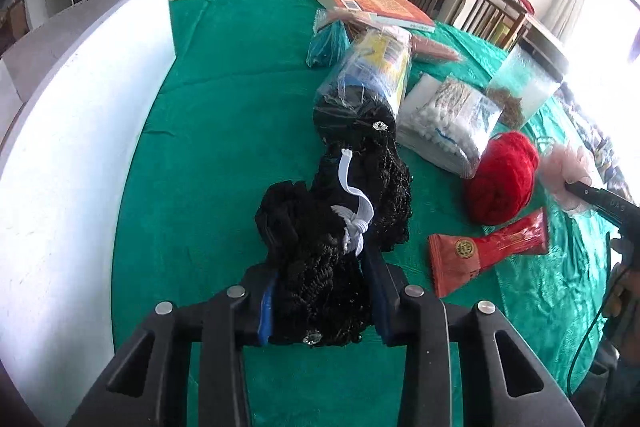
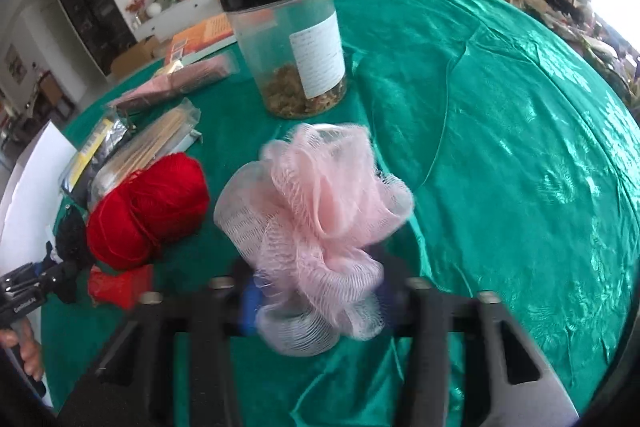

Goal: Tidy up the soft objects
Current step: 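Carry both items into the white box and open both tools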

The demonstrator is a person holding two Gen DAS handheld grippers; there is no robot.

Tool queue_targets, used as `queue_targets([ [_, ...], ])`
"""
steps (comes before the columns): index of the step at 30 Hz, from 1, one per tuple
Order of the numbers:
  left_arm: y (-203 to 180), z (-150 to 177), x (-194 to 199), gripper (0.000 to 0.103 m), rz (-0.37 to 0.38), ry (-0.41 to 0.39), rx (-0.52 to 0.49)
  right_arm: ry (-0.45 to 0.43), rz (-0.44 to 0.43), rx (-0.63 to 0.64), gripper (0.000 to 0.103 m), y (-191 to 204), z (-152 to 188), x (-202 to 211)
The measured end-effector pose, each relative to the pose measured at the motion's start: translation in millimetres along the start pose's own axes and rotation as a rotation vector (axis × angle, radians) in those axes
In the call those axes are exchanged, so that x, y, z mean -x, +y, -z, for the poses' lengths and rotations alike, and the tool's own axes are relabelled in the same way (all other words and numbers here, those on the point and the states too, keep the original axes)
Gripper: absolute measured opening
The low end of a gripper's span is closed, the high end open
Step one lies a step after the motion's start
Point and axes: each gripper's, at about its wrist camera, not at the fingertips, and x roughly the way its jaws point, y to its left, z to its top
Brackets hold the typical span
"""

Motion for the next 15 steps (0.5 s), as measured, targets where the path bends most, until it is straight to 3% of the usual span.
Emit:
queue_targets([
  [4,1,2,38,0.037,0.077,-0.070,0.055,-0.109,0.024,-0.001,0.019,-7,-20,35],
  [8,5,6,94,0.037,0.145,-0.160,0.081,-0.186,-0.038,0.072,0.019,29,-30,80],
  [12,41,14,159,0.037,0.130,-0.245,0.118,-0.224,-0.216,0.220,0.020,114,-16,128],
  [15,87,28,203,0.037,0.023,-0.280,0.152,-0.200,-0.405,0.329,0.020,194,5,154],
])
